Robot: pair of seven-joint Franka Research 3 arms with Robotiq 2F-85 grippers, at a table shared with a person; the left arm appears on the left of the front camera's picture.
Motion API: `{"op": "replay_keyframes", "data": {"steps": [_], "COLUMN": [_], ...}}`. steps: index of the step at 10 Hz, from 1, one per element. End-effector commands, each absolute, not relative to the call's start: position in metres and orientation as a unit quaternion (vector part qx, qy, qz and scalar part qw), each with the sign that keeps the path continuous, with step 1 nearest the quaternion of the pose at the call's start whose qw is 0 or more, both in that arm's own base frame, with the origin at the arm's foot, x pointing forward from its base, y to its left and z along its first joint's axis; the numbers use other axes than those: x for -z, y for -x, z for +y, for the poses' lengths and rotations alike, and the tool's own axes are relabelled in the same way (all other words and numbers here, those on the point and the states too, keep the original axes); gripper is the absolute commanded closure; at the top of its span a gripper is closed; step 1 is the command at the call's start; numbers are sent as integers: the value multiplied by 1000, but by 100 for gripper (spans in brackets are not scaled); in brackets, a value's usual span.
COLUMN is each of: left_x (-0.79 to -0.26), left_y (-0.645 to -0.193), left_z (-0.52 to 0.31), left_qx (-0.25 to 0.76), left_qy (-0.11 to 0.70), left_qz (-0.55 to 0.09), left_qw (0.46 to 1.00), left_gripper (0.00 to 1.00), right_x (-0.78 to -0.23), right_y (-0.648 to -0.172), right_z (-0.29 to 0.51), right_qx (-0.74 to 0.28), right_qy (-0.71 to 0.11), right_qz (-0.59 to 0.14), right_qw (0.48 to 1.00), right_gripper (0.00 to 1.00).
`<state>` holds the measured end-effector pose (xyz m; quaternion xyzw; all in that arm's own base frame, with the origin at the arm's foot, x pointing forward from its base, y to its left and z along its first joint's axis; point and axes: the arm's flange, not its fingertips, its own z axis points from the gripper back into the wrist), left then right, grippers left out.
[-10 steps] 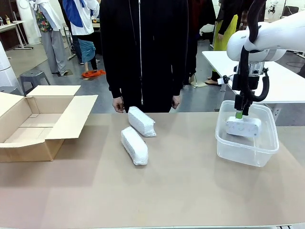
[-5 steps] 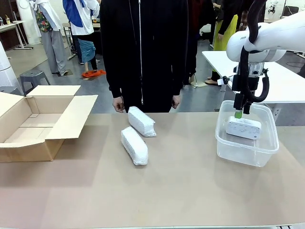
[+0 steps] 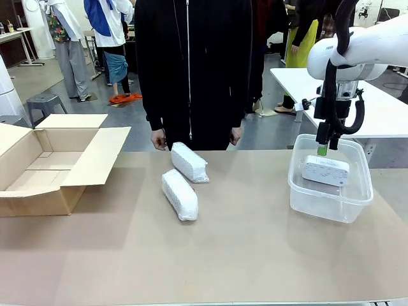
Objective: Separate and place wrapped and unwrapped clocks.
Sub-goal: If the picked Digital clock is wrapped, place it in the Package Box ; if not, place it in the Organizing box.
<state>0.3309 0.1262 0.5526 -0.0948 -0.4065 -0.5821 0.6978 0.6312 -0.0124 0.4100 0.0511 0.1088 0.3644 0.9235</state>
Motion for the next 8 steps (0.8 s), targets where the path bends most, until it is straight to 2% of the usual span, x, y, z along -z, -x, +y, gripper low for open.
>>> {"op": "replay_keyframes", "data": {"steps": [1, 4, 8], "left_x": [-552, -552, -552], "left_y": [-332, -332, -332], "left_z": [128, 128, 128], "left_qx": [587, 587, 587], "left_qy": [96, 96, 96], "left_qz": [-416, -416, -416], "left_qw": [688, 688, 688], "left_gripper": [0, 0, 0], "right_x": [-420, -432, -430], "right_y": [-634, -639, -627], "right_z": [-19, -20, -23], "right_qx": [-328, -285, -294], "right_qy": [-40, -46, -55], "right_qz": [128, 175, 164], "right_qw": [935, 941, 940], "right_gripper": [0, 0, 0]}}
